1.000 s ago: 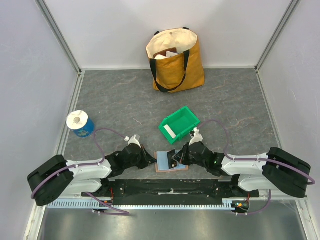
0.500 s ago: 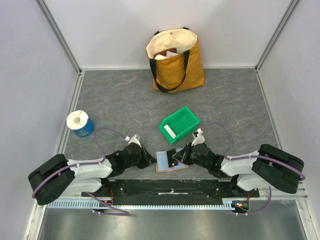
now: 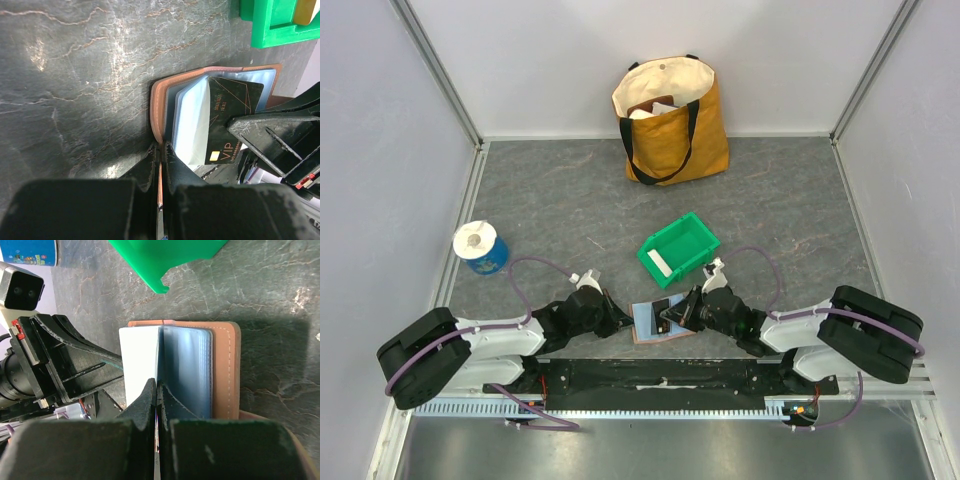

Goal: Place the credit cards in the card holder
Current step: Insert the credit card into the card holder.

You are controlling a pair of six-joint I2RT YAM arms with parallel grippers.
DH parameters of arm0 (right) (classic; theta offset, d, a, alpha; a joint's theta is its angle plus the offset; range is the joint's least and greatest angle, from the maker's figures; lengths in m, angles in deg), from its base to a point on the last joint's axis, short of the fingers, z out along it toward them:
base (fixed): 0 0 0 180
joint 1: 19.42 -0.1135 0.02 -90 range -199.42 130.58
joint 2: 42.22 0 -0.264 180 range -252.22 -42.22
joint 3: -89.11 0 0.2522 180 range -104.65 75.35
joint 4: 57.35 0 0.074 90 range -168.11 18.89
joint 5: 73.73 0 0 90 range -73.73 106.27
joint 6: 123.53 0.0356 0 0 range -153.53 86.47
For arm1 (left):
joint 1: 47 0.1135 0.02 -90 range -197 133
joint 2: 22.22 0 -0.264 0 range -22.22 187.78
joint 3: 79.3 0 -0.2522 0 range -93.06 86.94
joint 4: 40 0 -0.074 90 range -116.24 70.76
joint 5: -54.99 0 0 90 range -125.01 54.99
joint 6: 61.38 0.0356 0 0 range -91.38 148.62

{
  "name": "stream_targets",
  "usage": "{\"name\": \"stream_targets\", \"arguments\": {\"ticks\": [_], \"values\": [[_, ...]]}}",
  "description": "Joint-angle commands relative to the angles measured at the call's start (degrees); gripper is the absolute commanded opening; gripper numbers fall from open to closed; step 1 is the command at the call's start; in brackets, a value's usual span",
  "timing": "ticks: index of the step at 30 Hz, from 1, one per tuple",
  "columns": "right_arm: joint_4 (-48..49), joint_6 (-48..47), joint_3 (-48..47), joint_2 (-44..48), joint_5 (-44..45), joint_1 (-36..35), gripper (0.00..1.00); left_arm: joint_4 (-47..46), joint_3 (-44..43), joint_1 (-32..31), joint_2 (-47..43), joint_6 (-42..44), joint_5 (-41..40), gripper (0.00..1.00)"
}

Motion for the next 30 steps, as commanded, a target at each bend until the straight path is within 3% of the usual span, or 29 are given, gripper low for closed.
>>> {"name": "stream_targets", "arguments": {"ticks": [1, 9, 13, 17, 30], "values": [[0.9, 0.6, 0.6, -1.6, -4.3, -1.2, 0.00, 11.0, 2.3, -0.2, 3.1, 0.6, -2.0, 0.02], [2.1, 0.2, 0.4, -3.4, -7.2, -1.2, 0.00, 11.0, 2.6, -0.1, 2.8, 0.5, -2.1, 0.02], [-8.8, -2.7, -0.6, 3.1, -4.8, -1.2, 0.00, 11.8, 3.1, -0.2, 1.4, 0.1, -2.6, 0.02], [-13.3, -3.0, -0.3, 7.2, -3.6, -1.2, 0.00, 12.5, 3.5, -0.2, 0.3, 0.0, -3.4, 0.02], [-5.0, -3.0, -3.0, -2.6, -10.3, -1.2, 0.00, 11.9, 3.1, -0.3, 0.5, 0.6, -3.1, 0.02]]}}
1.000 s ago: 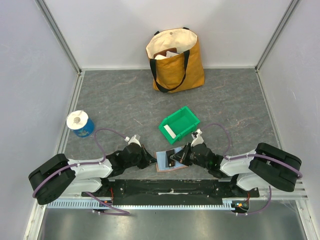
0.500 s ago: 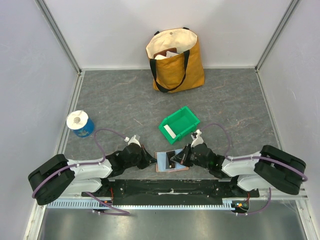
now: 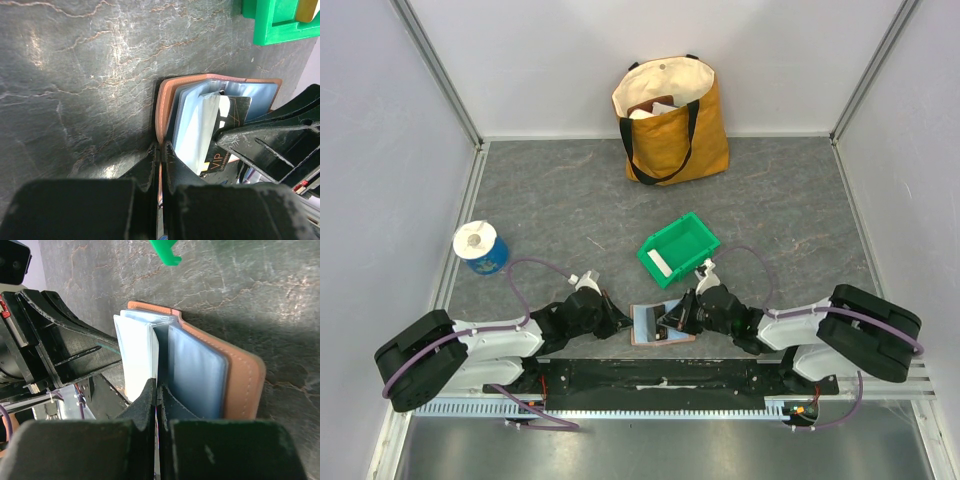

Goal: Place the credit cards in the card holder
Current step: Insert the credit card into the card holder.

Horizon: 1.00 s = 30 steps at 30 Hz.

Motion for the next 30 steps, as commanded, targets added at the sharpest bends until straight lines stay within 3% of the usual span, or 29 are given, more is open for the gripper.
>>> {"name": "stream_targets", "arguments": {"ticks": [1, 7, 10, 16, 30], "values": [[-0.2, -1.3, -1.6, -2.8, -5.6, -0.8, 0.00, 11.1, 2.6, -0.1, 1.9, 1.2, -3.0, 0.02], [-2.6, -2.8, -3.8, -5.0, -5.3, -0.7, 0.02, 10.7, 2.5, -0.1, 2.0, 1.4, -2.9, 0.02], [-5.0, -2.9, -3.5, -2.7, -3.2, -0.7, 0.14, 10.8, 2.5, -0.1, 2.0, 1.4, -2.7, 0.02], [-22.6, -6.6, -6.3, 5.9, 6.2, -0.8, 0.51, 10.6, 2.7, -0.1, 2.0, 1.4, -2.8, 0.02], [-22.7, -10.2, -14.1, -1.2, 3.1, -2.7, 0.49, 10.0, 1.6, -0.1, 3.5, 2.2, -2.2, 0.02]]}}
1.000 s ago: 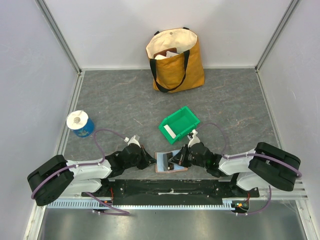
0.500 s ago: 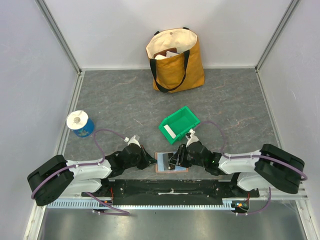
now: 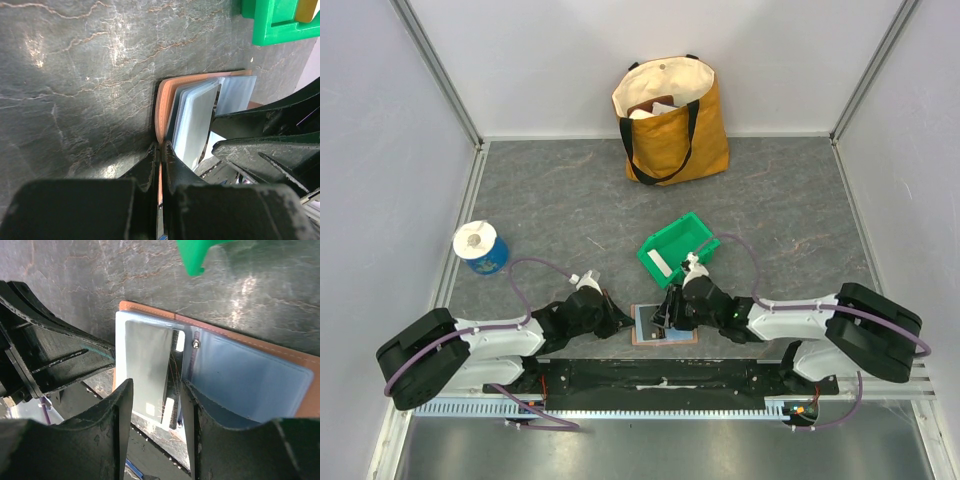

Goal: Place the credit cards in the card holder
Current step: Insert the credit card into the card holder.

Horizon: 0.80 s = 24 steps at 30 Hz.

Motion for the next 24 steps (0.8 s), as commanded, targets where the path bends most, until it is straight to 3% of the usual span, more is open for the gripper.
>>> {"name": "stream_targets", "arguments": {"ticks": [1, 7, 10, 19, 24], "values": [[-3.8, -3.0, -4.7, -2.6, 0.3, -1.8, 0.47, 10.3, 2.0, -0.2, 2.6, 2.1, -2.5, 0.02], [-4.7, -3.0, -7.8, -3.9, 0.6, -3.5, 0.36, 10.3, 2.0, -0.2, 2.6, 2.3, -2.4, 0.02], [-5.1, -3.3, -8.4, -4.2, 0.7, -3.7, 0.35, 10.3, 2.0, -0.2, 2.7, 2.3, -2.5, 0.02], [-23.9, -14.9, -15.4, 8.8, 11.5, -3.1, 0.65, 10.8, 2.7, -0.2, 1.0, 1.9, -3.1, 0.02], [-31.6, -23.9, -23.8, 11.3, 13.2, 2.1, 0.73, 11.2, 2.5, -0.2, 0.5, 2.2, -3.2, 0.02]]}}
